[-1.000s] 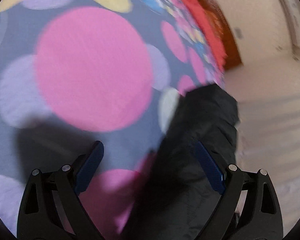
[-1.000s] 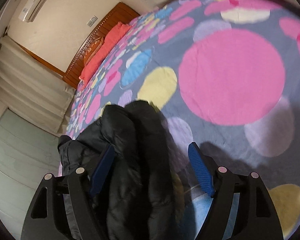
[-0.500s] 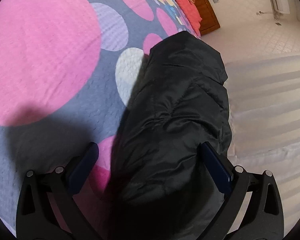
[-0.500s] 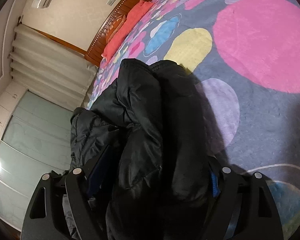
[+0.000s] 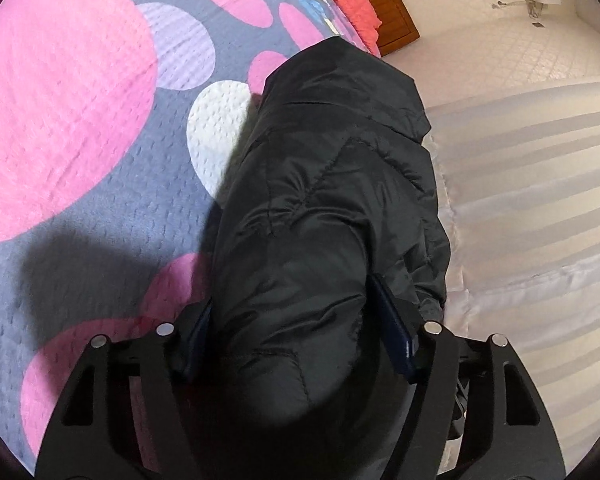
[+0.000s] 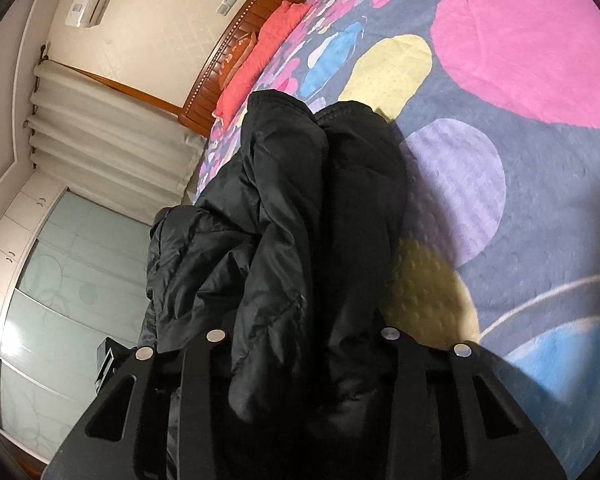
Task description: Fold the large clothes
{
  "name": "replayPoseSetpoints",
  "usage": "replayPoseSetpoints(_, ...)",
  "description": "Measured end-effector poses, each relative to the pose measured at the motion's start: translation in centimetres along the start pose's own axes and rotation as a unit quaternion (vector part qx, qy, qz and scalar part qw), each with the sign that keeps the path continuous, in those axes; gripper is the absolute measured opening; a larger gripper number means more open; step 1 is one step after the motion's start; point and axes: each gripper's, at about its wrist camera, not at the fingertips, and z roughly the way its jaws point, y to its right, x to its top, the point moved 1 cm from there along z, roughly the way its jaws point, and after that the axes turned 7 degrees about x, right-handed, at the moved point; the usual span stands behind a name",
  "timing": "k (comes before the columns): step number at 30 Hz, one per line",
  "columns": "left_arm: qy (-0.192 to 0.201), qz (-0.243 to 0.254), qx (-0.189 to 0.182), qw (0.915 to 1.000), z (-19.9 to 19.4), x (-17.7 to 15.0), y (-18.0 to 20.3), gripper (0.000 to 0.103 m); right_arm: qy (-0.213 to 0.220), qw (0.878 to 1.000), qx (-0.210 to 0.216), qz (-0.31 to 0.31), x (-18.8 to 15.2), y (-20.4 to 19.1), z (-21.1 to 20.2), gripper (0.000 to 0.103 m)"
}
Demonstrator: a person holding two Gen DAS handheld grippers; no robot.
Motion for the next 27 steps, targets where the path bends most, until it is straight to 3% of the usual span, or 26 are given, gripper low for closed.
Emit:
replayPoseSetpoints(13,0.031,0.045,0.007,0.9985,-5.6,0.5,0.7,0.066,-0.005,0.999,0.024,-0.02,-1.4,-3.3,1.7,0.034)
replayPoseSetpoints(27,0.078,0.017,0.021,0.9966,-8.7,10.1,-3.7,0.066,-0.041,0.996,0.055,-0.053,2.4,-8.9,13.6,0.033)
